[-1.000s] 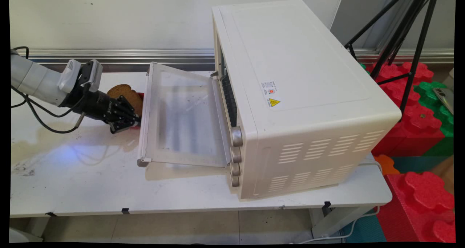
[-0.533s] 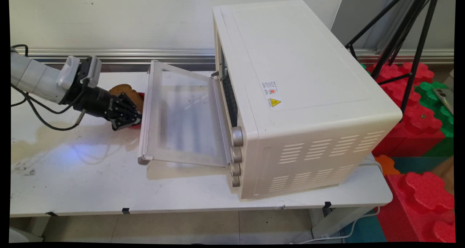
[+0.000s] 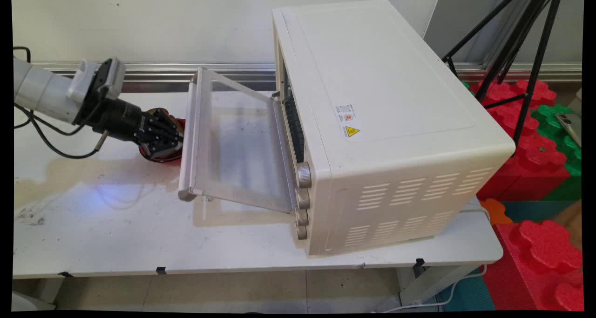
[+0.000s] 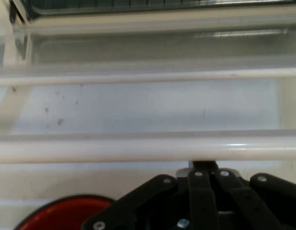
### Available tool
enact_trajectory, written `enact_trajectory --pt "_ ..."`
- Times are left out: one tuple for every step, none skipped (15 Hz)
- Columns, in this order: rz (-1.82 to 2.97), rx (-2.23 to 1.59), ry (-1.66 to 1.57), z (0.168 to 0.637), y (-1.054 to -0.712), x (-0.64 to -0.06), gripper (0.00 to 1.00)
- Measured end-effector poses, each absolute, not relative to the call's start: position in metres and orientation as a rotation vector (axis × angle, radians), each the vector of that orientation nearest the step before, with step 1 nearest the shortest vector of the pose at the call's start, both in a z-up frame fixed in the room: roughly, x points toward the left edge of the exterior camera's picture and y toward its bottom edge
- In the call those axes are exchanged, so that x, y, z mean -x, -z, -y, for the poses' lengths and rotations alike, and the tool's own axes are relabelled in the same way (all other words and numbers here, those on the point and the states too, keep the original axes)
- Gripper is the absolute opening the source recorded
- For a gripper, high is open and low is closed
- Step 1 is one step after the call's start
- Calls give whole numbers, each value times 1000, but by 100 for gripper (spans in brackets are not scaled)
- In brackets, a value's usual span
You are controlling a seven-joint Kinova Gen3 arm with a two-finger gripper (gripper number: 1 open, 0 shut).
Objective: Close the oven
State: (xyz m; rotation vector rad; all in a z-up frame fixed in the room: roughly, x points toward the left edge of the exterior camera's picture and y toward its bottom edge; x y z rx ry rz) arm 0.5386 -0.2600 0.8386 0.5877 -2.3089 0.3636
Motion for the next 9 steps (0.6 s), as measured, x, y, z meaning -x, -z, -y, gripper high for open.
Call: enact_trajectory --pt "2297 -584 -365 260 -843 -537 0" --pt "2289 -581 -366 260 -846 -536 0" --pt "2277 -576 -367 261 -851 -535 0" --pt "2268 -572 -370 261 -854 -534 0" --pt "2257 -565 -374 261 -859 -532 0" --pt "2249 -560 -377 262 -862 -530 0" --pt "2238 -551 -383 263 -867 -527 0" --pt "2225 -540 -391 265 -873 -523 0" --pt "2212 -529 -399 267 -878 -519 0"
